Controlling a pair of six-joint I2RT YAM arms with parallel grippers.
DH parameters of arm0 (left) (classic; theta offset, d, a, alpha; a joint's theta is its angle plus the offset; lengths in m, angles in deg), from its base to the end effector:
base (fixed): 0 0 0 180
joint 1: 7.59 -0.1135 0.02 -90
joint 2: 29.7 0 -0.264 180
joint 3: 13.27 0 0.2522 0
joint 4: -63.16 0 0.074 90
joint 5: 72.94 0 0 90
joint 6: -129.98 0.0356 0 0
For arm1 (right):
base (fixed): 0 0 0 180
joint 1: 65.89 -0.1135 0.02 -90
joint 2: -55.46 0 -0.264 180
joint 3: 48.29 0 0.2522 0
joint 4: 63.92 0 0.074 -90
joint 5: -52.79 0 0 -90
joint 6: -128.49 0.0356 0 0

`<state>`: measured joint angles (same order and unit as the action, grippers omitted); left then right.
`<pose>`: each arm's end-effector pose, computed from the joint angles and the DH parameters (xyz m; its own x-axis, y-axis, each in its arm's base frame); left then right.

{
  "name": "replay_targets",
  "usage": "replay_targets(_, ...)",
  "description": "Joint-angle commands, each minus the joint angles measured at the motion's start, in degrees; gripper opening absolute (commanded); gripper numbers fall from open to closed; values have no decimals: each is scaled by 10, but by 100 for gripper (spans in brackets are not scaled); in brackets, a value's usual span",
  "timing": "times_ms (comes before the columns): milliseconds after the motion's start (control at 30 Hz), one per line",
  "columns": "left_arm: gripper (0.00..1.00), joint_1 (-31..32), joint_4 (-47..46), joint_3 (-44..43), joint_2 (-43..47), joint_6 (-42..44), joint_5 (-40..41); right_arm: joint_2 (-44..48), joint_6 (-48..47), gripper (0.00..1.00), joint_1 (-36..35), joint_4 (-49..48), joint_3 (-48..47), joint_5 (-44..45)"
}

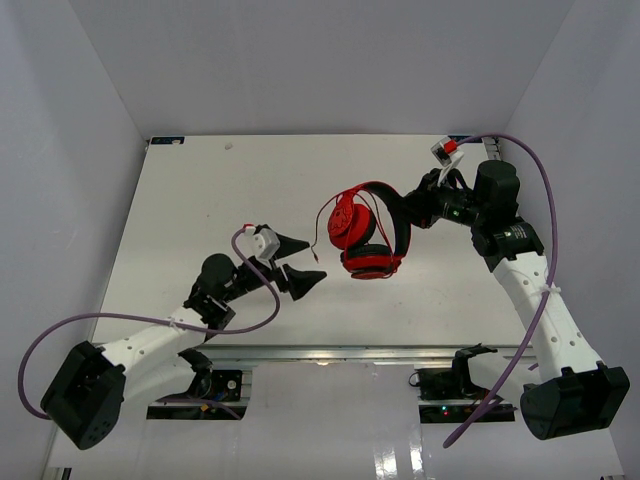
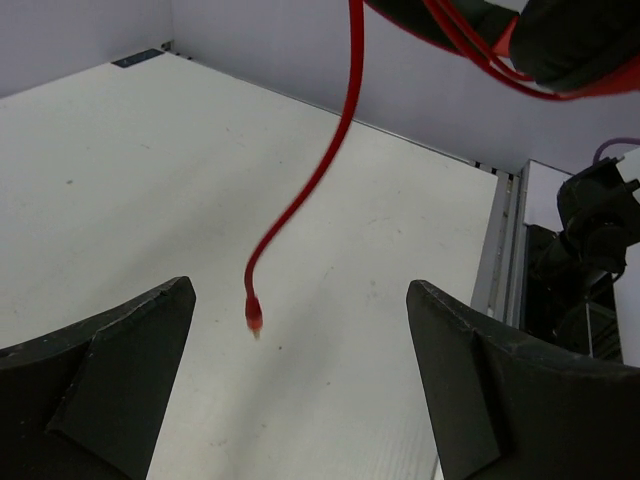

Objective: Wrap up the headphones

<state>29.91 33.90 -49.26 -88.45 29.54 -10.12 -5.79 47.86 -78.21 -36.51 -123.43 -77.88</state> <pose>0.1651 -0.1472 0.2536 -0.0751 -0.1456 -0.9865 0.9030 0.4099 -0.1292 0.2257 0.0730 0.3819 -0.3525 0.0494 -0.9345 -0.7333 0.6058 0.3086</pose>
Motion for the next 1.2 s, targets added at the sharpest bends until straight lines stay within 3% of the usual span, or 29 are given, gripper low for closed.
replay_targets(0, 97, 11, -33, -38, -16, 34, 37, 12, 12, 8, 4, -14, -24, -18)
replay_targets(67, 92, 12, -31, -43, -19, 36, 45, 13, 12, 8, 4, -16, -22, -20)
replay_targets(200, 71, 13, -15, -66, -41, 36, 40, 9, 18, 8, 4, -23, -14, -24)
replay_targets(267, 47, 13, -27, -73, -57, 30, 30, 8, 21, 8, 4, -28, -12, -27)
replay_targets(367, 24, 13, -45, -90, -84, 15, 6, 10, 20, 8, 4, -27, -12, -28)
replay_targets(633, 1, 18, -99, -99, -134, -17, -18, 15, 8, 8, 4, -16, -8, -22)
replay_targets(1000, 2, 17, -110, -93, -144, -26, -3, 13, 11, 8, 4, -18, -2, -25)
replay_targets(1033, 4, 18, -113, -95, -149, -28, -5, 14, 11, 8, 4, -18, -2, -25)
replay_targets(1133, 31, 19, -116, -96, -156, -33, -6, 17, 8, 8, 4, -16, -2, -24)
replay_targets(1167, 34, 19, -115, -97, -158, -31, -4, 17, 8, 8, 4, -15, -2, -25)
